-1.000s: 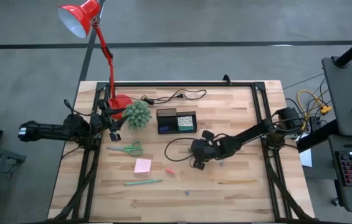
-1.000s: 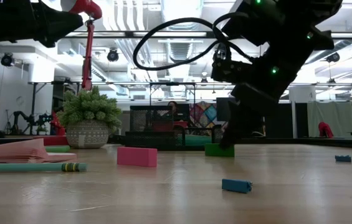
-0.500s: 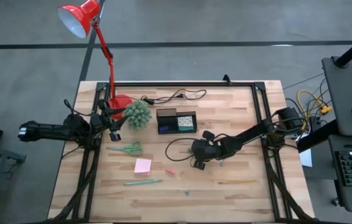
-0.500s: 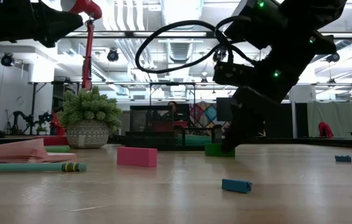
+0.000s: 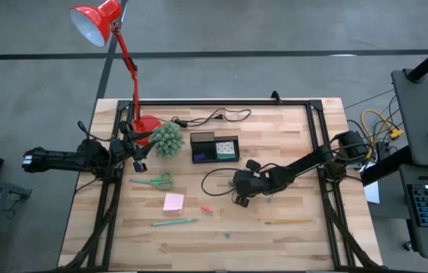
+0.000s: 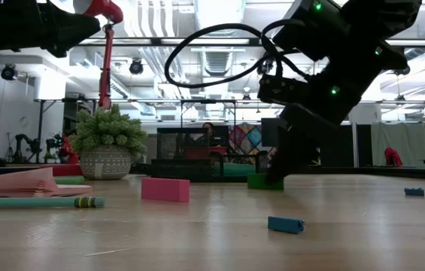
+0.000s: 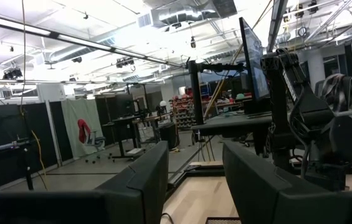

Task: Pick and place office supplies into organizer
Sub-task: Put the green eraser into the desk organizer

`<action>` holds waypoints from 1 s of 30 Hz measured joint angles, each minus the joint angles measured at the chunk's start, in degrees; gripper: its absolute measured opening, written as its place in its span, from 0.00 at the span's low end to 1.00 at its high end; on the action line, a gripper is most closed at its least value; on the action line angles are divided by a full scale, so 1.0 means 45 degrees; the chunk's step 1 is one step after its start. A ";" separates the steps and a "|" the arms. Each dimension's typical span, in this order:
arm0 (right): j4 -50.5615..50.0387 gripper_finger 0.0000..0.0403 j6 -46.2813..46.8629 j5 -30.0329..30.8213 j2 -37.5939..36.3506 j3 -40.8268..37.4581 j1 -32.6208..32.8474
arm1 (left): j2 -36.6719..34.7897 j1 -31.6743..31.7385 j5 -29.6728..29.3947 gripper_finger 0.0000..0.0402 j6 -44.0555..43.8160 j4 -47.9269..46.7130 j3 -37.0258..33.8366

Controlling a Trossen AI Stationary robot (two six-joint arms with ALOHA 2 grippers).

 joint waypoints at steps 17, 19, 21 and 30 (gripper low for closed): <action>0.0060 0.31 -0.0046 -0.0583 0.0000 -0.0042 0.0005 | 0.0000 0.0000 0.0000 0.35 0.0000 0.0005 0.0000; 0.0060 0.30 -0.0046 -0.0576 0.0000 -0.0046 0.0005 | 0.0000 0.0000 0.0000 0.35 0.0000 0.0000 0.0000; 0.0060 0.30 -0.0044 -0.0543 0.0000 -0.0046 0.0005 | 0.0000 -0.0001 0.0000 0.35 0.0000 0.0003 0.0000; -0.0001 0.23 0.0233 -0.0531 0.0000 -0.0046 0.0005 | 0.0000 -0.0004 0.0000 0.35 0.0000 0.0002 -0.0002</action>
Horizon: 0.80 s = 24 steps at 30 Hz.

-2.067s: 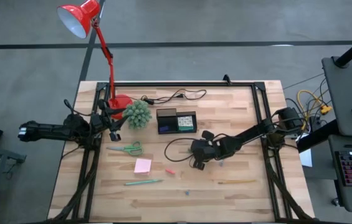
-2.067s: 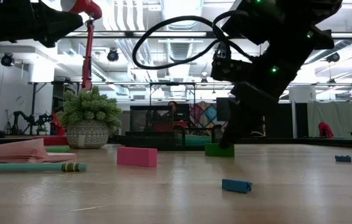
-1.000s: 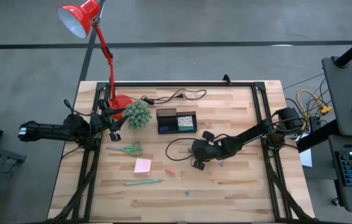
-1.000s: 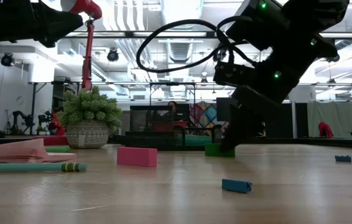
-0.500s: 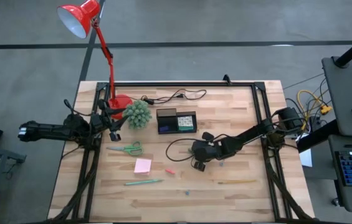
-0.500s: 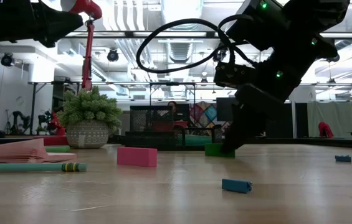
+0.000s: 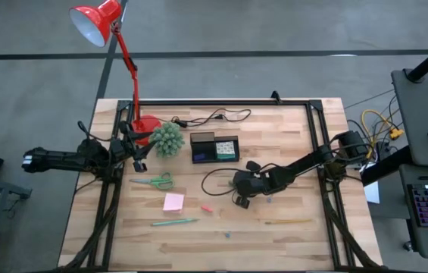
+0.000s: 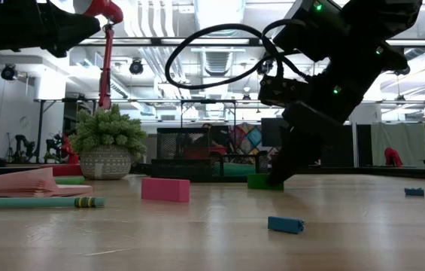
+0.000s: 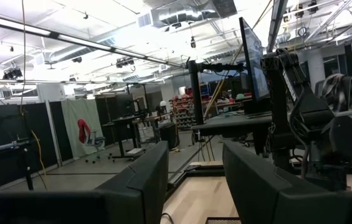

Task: Pick and place office supplies into organizer
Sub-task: Put the green eraser into the desk organizer

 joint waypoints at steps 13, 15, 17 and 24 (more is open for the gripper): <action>-0.0026 0.08 -0.0005 0.0002 0.0000 0.0000 0.0000 | 0.0000 0.0001 0.0000 0.35 0.0000 0.0000 0.0002; -0.0026 0.07 -0.0005 0.0002 0.0000 0.0000 0.0000 | 0.0000 0.0000 0.0000 0.35 0.0000 -0.0001 0.0002; -0.0026 0.07 -0.0010 0.0002 0.0000 0.0000 0.0000 | 0.0000 0.0004 0.0000 0.35 0.0000 -0.0002 -0.0002; -0.0021 0.07 -0.0044 0.0002 0.0000 0.0000 0.0000 | 0.0000 0.0004 0.0000 0.35 0.0000 0.0002 0.0002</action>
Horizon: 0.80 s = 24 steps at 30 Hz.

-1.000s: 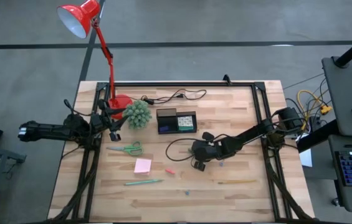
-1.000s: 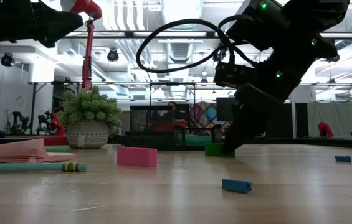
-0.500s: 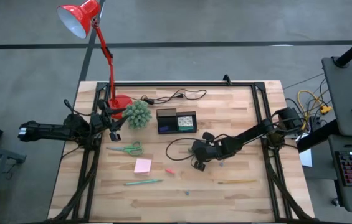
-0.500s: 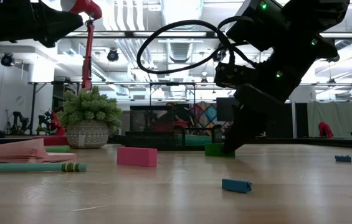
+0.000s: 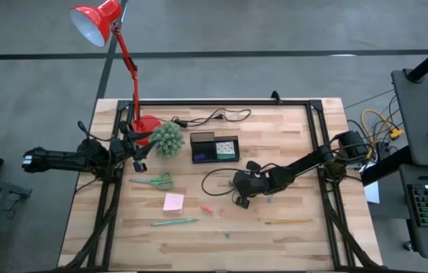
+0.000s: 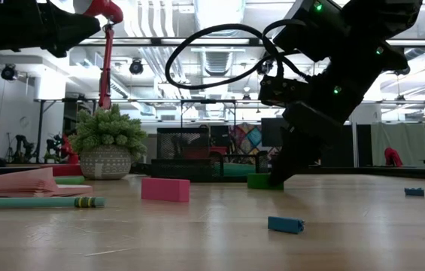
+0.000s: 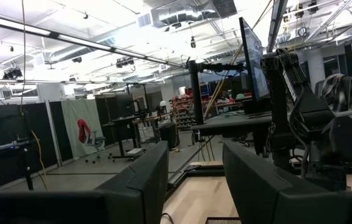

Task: Pick and place office supplies into organizer
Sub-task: Put the green eraser into the desk organizer

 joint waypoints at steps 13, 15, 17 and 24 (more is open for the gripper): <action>0.0080 0.07 -0.0106 0.0000 0.0000 0.0035 0.0000 | 0.0004 0.0000 0.0000 0.35 0.0000 -0.0003 0.0000; 0.0102 0.07 -0.0294 0.0000 0.0000 0.0107 -0.0004 | 0.0000 -0.0001 0.0000 0.35 0.0000 -0.0004 0.0000; 0.0114 0.07 -0.0333 0.0000 0.0000 0.0174 -0.0005 | 0.0002 0.0000 0.0000 0.35 0.0000 -0.0002 0.0000; 0.0111 0.07 -0.0783 0.0010 0.0000 0.0476 -0.0010 | 0.0000 -0.0002 0.0000 0.35 0.0000 -0.0002 0.0000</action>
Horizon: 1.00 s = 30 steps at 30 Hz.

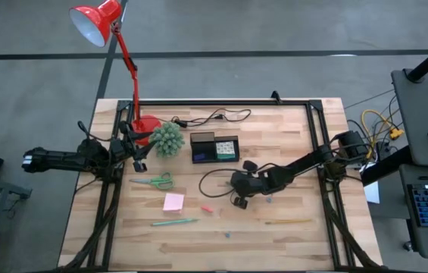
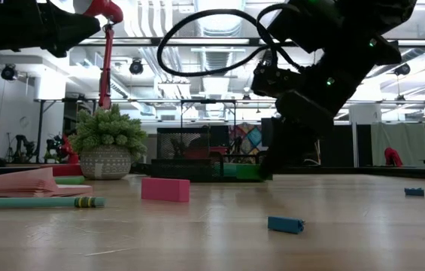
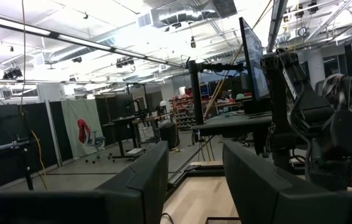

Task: Pick and place office supplies into organizer
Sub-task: Put the green eraser into the desk organizer

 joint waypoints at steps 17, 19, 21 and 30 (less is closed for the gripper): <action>0.2262 0.07 -0.2583 -0.0005 -0.0005 0.0349 -0.0707 | 0.0003 -0.0002 0.0000 0.35 0.0000 -0.0002 0.0000; 0.2480 0.07 -0.2828 -0.0007 -0.0005 0.0349 -0.0841 | 0.0000 0.0001 0.0000 0.35 0.0000 0.0003 0.0000; 0.2682 0.07 -0.2912 -0.0010 -0.0005 0.0349 -0.0995 | 0.0000 0.0002 0.0000 0.35 0.0000 -0.0001 0.0000; 0.4201 0.07 -0.3902 -0.0018 -0.0005 0.0349 -0.1500 | 0.0000 0.0001 0.0000 0.35 0.0000 0.0002 0.0000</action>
